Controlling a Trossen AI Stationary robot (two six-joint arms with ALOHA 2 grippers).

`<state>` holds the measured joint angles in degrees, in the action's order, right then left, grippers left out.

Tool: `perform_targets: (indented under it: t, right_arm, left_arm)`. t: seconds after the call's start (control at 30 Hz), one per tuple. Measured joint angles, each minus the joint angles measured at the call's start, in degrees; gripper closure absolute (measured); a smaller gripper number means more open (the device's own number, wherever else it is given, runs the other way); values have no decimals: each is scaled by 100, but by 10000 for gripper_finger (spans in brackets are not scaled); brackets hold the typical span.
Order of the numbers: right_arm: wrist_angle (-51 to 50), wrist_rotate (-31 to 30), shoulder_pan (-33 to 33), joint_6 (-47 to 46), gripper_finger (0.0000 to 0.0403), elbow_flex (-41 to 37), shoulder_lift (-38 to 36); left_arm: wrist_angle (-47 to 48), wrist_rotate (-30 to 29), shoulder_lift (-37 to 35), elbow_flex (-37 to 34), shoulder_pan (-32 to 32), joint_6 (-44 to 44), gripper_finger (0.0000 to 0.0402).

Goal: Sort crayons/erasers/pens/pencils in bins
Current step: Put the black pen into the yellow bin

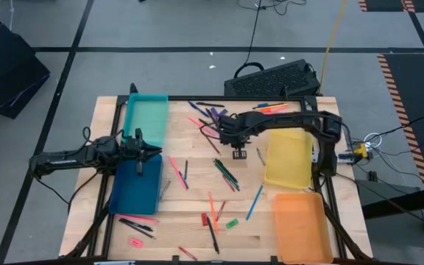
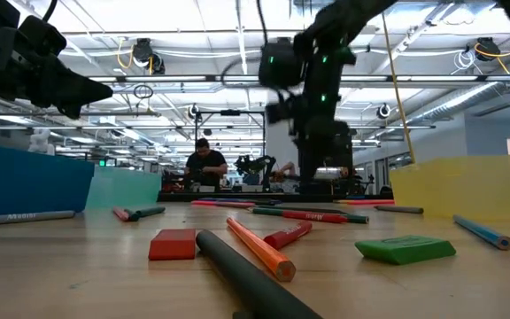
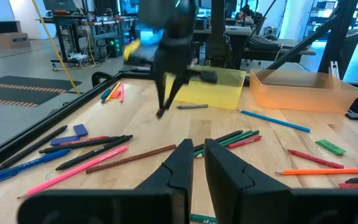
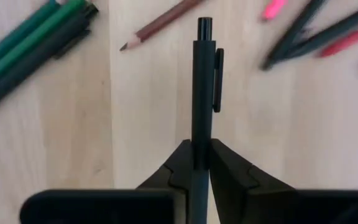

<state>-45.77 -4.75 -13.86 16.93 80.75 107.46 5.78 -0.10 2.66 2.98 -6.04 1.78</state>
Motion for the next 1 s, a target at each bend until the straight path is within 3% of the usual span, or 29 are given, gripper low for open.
perform_targets:
  t: [0.13, 0.3, 0.5, 0.67, 0.8, 1.0]
  right_arm:
    - [-169, -56, 372, -576, 369, 4, -696]
    - [-769, -105, 784, -2037, 369, -188, -1674]
    - [-1496, -128, 1186, -4187, 370, -1084, -2952]
    - [-1872, -533, 1300, -6022, 371, -2132, -3842]
    - [-1899, -436, 1094, -7279, 369, -3023, -4204]
    - [-1275, -275, 737, -7629, 366, -4045, -4183]
  left_arm:
    - [0, -2, 1, -1, 2, 0, 357]
    - [-2, 0, 2, -1, 1, 0, 357]
    - [-2, -2, 2, -1, 0, 0, 357]
    - [-2, -1, 0, -1, 1, 0, 357]
    - [-2, -2, 1, 0, -1, 0, 357]
    - [-2, -2, 0, 0, 2, 0, 357]
